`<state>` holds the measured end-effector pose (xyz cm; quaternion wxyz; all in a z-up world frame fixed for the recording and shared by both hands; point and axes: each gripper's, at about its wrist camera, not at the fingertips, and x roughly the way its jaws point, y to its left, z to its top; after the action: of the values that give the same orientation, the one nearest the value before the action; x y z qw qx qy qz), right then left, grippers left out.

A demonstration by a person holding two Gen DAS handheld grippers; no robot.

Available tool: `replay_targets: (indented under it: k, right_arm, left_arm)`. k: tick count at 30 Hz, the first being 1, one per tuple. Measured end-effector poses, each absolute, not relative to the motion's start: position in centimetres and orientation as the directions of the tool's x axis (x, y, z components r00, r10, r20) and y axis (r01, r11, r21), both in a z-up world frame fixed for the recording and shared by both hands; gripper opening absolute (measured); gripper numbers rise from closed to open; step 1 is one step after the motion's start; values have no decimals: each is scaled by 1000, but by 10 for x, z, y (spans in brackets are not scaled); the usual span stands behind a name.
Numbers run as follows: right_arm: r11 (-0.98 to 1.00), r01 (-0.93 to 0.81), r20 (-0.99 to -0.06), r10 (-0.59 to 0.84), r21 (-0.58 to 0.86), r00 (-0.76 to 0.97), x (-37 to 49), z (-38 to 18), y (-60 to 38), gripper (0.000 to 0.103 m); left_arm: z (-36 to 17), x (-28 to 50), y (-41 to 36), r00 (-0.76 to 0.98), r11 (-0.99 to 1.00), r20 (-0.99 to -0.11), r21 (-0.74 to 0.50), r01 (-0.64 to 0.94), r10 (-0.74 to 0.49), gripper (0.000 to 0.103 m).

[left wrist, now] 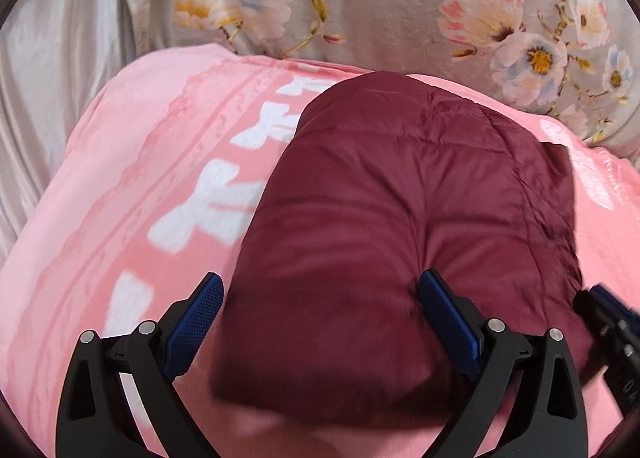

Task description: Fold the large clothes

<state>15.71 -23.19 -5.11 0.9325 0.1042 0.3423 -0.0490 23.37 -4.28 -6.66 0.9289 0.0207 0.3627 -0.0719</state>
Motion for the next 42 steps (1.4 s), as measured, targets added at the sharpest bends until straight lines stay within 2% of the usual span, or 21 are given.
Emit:
replay_targets:
  k: [5,10,15,17,22,24,29,32,38,42]
  right_arm:
    - [965,191,-696,-12,181,718,147,-71,-233,34]
    - [962,216,-697,-41,166,715,125,-60,-228,37]
    - [965,251,-687,-129,80,715,93,-57,-219,60]
    - [963,260,-689,-144,66,710,81,-60,-219,67]
    - [961,271,-692,-158,56,705,51,-69,-213,68]
    - [963,266,-684,-160,51,712,39,-70,-208,76]
    - [968,250,-653,-193,-5,733,18,-70,-192,81]
    - [966,256,-631,-224,-41,742,12,-68,-183,89]
    - [961,271,-616,-250,-61,747,8,-67,-180,89]
    - [962,270,-616,-241,-48,750,7,-68,-182,90]
  left_arm:
    - [-72,216,-32,685,987,-714,-67,143,-148,97]
    - [-66,190,-27,689,990,-714,-44,134,-125,97]
    - [-70,163,-26,672,993,-735,-25,113,-95,97]
    - [-76,152,-27,658,994,-749,-17,105,-82,97]
    - [-91,127,-24,630,996,-773,-25,85,-73,97]
    - [-98,117,-23,619,997,-783,-13,79,-59,97]
    - [-97,95,-24,648,997,-760,5,83,-50,96]
    - [-98,86,-28,650,994,-757,16,110,-60,96]
    - [-92,70,-38,715,989,-698,75,124,-37,96]
    - [-93,69,-44,723,985,-691,107,135,-24,96]
